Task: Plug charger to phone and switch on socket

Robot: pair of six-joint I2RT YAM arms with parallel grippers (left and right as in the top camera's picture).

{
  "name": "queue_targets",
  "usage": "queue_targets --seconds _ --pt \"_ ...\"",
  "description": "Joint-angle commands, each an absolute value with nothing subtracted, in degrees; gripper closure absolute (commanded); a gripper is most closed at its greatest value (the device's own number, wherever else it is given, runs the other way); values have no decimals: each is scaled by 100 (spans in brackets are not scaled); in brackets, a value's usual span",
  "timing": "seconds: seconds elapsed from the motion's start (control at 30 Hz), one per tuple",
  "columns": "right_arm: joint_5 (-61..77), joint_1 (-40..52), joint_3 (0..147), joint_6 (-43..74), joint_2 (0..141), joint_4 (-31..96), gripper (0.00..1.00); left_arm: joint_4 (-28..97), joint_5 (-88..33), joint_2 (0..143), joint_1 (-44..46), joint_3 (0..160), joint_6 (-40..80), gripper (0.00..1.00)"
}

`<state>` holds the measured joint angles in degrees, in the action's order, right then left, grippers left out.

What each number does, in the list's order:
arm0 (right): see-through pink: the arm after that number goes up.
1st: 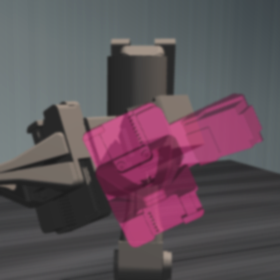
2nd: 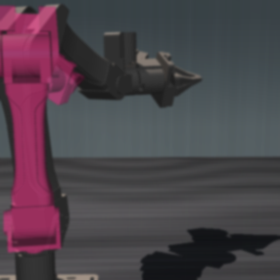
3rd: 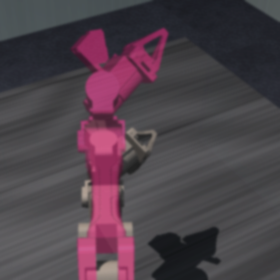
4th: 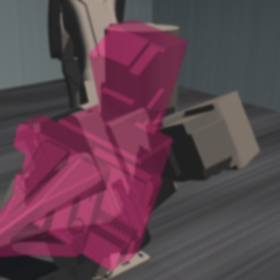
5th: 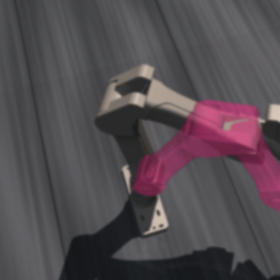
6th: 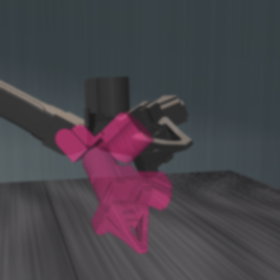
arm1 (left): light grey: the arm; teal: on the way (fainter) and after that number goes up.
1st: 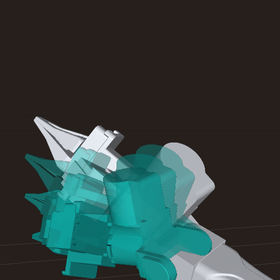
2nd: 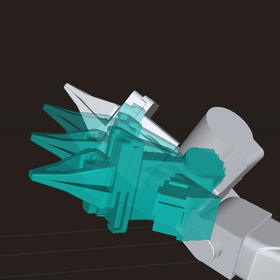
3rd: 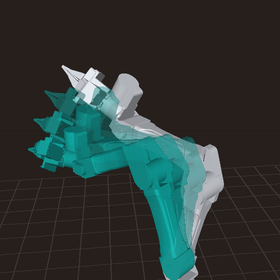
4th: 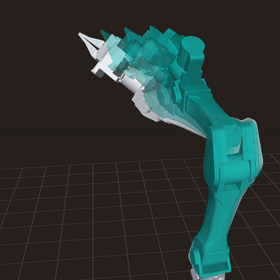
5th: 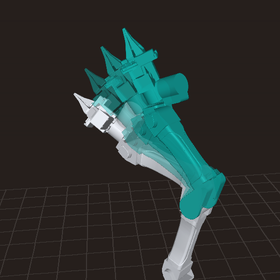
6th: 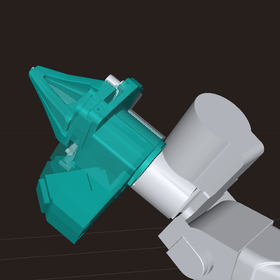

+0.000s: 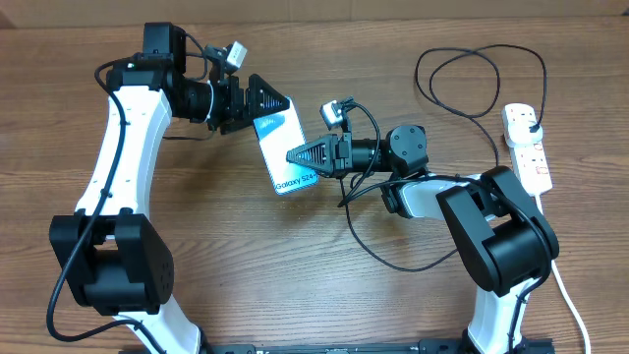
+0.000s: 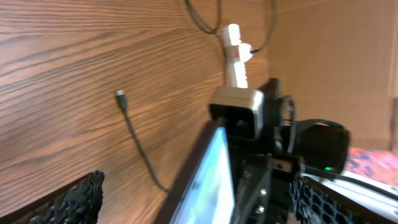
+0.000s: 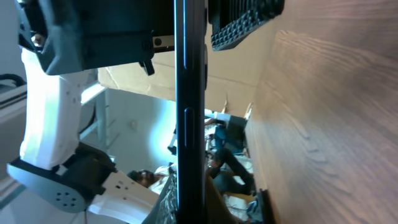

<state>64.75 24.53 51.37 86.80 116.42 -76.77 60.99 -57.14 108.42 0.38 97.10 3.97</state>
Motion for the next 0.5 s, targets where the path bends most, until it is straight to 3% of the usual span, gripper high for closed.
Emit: queue_targets --seconds 0.0,0.33,0.47 --pt "6438 2473 5183 9052 11585 -7817 96 6088 -6377 10827 80 9684 207 0" --pt "5601 2473 5183 9177 11585 -7819 96 6130 -6910 10827 134 9684 163 23" --pt "5146 2473 5186 9174 11585 -7826 96 6147 -6965 10827 231 9686 165 24"
